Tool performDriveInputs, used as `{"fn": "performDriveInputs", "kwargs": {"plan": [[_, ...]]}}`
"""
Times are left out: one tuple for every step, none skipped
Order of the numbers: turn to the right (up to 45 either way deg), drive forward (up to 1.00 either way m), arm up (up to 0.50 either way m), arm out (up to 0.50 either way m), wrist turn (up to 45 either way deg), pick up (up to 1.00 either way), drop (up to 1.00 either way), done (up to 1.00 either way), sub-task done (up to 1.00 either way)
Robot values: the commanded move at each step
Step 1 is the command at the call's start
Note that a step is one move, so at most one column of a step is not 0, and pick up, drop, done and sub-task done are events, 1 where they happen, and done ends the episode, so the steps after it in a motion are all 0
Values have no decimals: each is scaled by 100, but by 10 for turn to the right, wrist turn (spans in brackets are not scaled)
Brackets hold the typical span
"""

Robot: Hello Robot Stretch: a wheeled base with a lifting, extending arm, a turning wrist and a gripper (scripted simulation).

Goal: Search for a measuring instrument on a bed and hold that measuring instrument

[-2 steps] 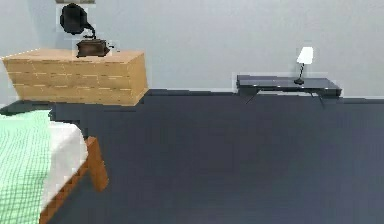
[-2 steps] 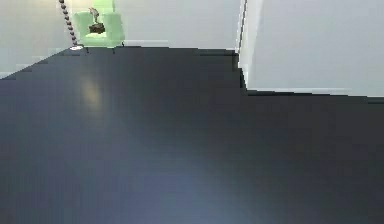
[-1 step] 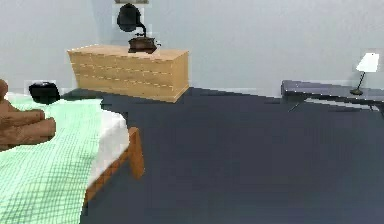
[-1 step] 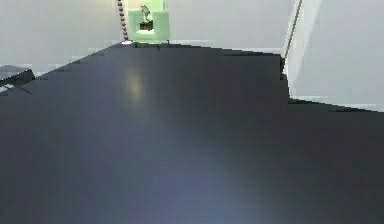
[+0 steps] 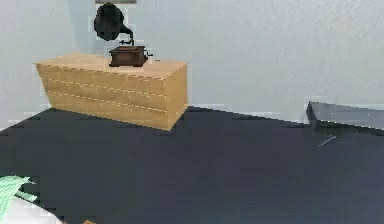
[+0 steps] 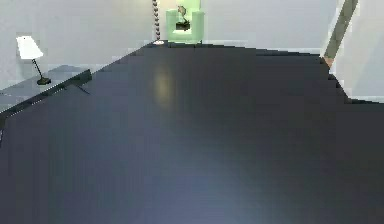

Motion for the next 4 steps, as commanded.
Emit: {"fn": "performDriveInputs", "kwargs": {"plan": [[-450,0,0,0,0,0,0,0,0],[-450,0,0,0,0,0,0,0,0],[-450,0,0,0,0,0,0,0,0],[-150,0,0,0,0,0,0,0,0]]}}
